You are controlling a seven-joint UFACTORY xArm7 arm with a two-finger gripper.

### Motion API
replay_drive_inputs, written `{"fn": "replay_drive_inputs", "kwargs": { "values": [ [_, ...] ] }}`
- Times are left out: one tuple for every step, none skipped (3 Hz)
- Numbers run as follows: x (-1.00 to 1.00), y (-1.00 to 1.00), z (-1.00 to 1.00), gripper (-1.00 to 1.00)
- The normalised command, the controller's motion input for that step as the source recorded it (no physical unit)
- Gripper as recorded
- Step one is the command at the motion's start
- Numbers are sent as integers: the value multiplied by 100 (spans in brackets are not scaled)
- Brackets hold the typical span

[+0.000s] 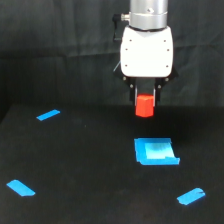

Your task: Pick up the red object from the table

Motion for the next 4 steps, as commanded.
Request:
{"fn": "replay_drive_inputs", "kwargs": {
  "values": [
    [3,0,10,-99],
    [4,1,8,-99],
    [4,1,8,-99],
    [3,0,9,-99]
  ]
}}
